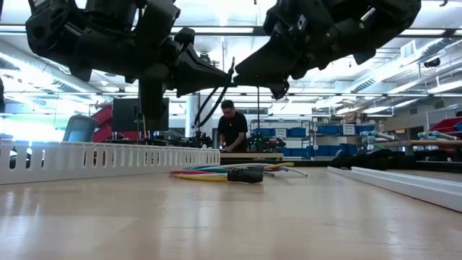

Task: Ziptie cables
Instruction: Wrap the cable wires together using the black zip tie

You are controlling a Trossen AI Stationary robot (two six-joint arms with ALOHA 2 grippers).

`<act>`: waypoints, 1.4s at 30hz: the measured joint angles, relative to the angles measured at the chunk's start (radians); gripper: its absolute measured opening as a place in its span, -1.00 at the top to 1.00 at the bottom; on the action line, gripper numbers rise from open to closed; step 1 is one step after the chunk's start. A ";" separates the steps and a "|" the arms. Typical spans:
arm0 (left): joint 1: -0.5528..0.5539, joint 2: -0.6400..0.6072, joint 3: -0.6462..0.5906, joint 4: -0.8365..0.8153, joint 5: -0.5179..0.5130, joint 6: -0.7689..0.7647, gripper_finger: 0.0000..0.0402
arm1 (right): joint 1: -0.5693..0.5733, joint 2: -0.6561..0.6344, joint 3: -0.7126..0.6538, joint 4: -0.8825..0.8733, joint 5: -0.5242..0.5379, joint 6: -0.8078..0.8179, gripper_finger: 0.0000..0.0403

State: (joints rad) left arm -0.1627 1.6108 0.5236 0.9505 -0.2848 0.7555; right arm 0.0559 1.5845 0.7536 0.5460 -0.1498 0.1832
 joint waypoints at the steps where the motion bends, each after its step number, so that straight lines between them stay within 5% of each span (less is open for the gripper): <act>1: 0.000 0.000 0.000 0.000 0.000 0.000 0.98 | -0.001 0.000 0.000 0.010 0.001 -0.009 0.42; 16: 0.016 0.000 0.000 -0.003 0.002 -0.001 0.98 | -0.031 0.001 0.000 0.099 0.003 -0.019 0.46; 23: 0.018 0.000 0.000 0.000 0.003 -0.006 0.98 | -0.031 0.001 0.000 0.096 0.026 -0.043 0.94; 29: 0.018 0.000 0.013 -0.004 0.002 -0.022 0.97 | -0.025 0.000 0.000 0.098 0.029 -0.051 0.99; 42: -0.004 0.000 0.032 -0.011 -0.005 -0.165 0.47 | -0.021 -0.001 0.002 0.029 0.041 -0.029 1.00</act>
State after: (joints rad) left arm -0.1667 1.6112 0.5558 0.9400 -0.2899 0.5901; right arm 0.0344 1.5837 0.7555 0.5747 -0.1086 0.1539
